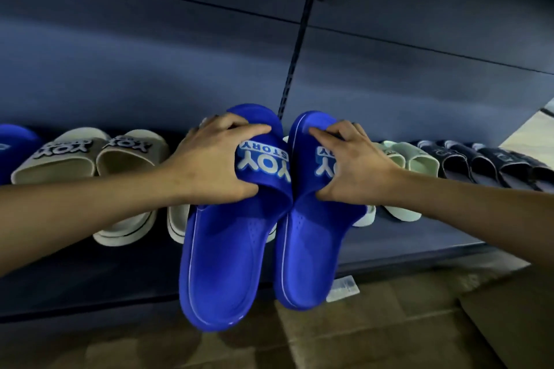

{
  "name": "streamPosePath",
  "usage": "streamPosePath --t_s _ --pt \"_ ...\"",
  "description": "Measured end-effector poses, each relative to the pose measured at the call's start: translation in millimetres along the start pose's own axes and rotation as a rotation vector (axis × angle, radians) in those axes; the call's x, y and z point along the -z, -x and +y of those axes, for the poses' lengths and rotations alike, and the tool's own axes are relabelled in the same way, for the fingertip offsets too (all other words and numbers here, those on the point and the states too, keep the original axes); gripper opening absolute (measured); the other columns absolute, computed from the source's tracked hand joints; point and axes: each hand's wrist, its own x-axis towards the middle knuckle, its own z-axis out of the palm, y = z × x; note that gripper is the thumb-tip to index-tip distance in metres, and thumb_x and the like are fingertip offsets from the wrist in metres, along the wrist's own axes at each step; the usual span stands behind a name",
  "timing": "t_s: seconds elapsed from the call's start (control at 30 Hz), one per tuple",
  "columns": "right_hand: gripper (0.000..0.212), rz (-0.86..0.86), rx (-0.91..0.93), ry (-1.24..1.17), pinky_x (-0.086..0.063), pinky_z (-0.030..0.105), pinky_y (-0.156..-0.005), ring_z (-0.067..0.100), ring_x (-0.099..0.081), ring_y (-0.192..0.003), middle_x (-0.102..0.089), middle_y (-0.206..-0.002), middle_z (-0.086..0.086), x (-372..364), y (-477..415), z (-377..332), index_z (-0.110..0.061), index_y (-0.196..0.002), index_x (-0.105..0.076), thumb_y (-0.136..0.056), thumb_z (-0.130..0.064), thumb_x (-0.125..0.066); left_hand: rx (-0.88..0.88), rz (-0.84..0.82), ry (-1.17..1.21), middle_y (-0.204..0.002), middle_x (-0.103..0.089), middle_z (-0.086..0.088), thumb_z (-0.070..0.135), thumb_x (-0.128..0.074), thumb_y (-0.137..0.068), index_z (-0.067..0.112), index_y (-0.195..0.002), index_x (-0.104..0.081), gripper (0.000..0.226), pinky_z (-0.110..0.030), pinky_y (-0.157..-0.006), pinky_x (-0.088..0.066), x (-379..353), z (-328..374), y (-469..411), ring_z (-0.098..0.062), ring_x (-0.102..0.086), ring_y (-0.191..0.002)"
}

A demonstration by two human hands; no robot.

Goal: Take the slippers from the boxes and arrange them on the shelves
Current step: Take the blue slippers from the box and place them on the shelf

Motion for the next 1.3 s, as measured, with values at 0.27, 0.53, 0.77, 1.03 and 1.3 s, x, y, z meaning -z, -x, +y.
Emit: streamPosePath --t_s 0.27,0.53,0.77,1.03,1.3 --pt "0.1 0.02 0.142 -0.074 -0.024 0.017 -0.106 0.017 -0.021 -0.13 -0.027 -0.136 -0.001 -12 -20 12 -0.023 -0.148 -0.018 -0.066 -0.03 -0.074 0.093 0.008 -0.023 -0.132 -0.039 0.011 0.04 -0.058 -0.049 0.04 -0.134 -0.041 0.086 -0.018 -0.104 -0.026 2 -2 6 -0.009 -0.037 -0.125" --pt "0.101 0.09 0.296 -0.243 -0.025 0.017 -0.105 0.023 -0.029 -0.127 -0.035 -0.135 0.005 -11 -46 -26 -0.022 -0.147 -0.022 -0.063 -0.028 -0.077 0.192 -0.001 -0.19 -0.133 -0.038 0.006 0.039 -0.059 -0.049 0.037 -0.131 -0.045 0.083 -0.011 -0.096 -0.019 47 -9 32 -0.011 -0.035 -0.126" --pt "0.095 0.141 0.314 -0.211 -0.021 0.021 -0.108 0.026 -0.028 -0.133 -0.034 -0.142 0.009 7 -55 -91 -0.02 -0.146 -0.027 -0.066 -0.03 -0.077 0.083 0.015 -0.246 -0.129 -0.045 0.001 0.052 -0.043 -0.047 0.027 -0.13 -0.05 0.086 -0.006 -0.099 -0.022 91 -71 59 -0.012 -0.04 -0.121" --pt "0.095 0.136 0.291 -0.092 -0.025 0.023 -0.109 0.023 -0.028 -0.131 -0.035 -0.138 0.007 3 -80 -204 -0.021 -0.146 -0.026 -0.066 -0.031 -0.076 0.095 -0.037 -0.452 -0.143 -0.036 -0.001 0.026 -0.055 -0.072 0.025 -0.138 -0.038 0.069 -0.035 -0.108 -0.031 131 -165 97 -0.022 -0.033 -0.132" --pt "0.095 0.121 0.299 -0.194 -0.025 0.021 -0.107 0.02 -0.025 -0.133 -0.034 -0.14 0.001 -11 -112 -342 -0.025 -0.146 -0.024 -0.068 -0.035 -0.077 0.23 0.061 -0.365 -0.149 -0.035 -0.003 -0.005 -0.042 -0.083 0.019 -0.141 -0.037 0.063 -0.026 -0.113 -0.02 197 -275 166 -0.018 -0.026 -0.138"
